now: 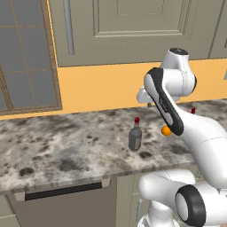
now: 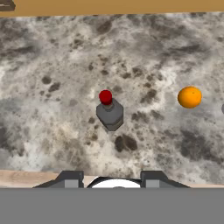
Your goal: Place the liquors on the top shelf of the fridge to keep them out of children's reach, and place the orange on lower shelves for easy access.
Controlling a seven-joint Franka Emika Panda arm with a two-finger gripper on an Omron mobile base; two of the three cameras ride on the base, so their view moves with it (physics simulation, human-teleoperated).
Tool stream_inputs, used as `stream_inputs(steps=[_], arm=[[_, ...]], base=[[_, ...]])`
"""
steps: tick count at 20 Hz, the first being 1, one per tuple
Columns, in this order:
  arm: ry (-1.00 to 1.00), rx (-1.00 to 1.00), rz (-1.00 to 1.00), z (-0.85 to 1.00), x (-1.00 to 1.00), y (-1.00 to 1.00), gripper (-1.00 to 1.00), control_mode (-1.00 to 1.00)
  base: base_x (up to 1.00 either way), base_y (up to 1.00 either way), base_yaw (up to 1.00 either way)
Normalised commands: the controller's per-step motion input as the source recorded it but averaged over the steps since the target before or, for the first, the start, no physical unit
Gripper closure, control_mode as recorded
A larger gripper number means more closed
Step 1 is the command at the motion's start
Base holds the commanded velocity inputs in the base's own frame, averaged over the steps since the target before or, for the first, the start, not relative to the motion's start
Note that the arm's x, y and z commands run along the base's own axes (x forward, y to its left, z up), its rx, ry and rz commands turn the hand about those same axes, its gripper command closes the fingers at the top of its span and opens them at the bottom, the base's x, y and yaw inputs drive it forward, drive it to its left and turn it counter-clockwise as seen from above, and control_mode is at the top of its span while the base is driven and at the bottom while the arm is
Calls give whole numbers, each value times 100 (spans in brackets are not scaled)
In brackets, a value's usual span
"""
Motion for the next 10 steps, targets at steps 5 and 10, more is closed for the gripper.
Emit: stream_inputs(steps=[5,10], arm=[[-3,0,4,-20,-8,0,-100,-100],[-26,1,27,-35,-27,-3,-100,-100]], base=[[0,0,0],[0,0,0]])
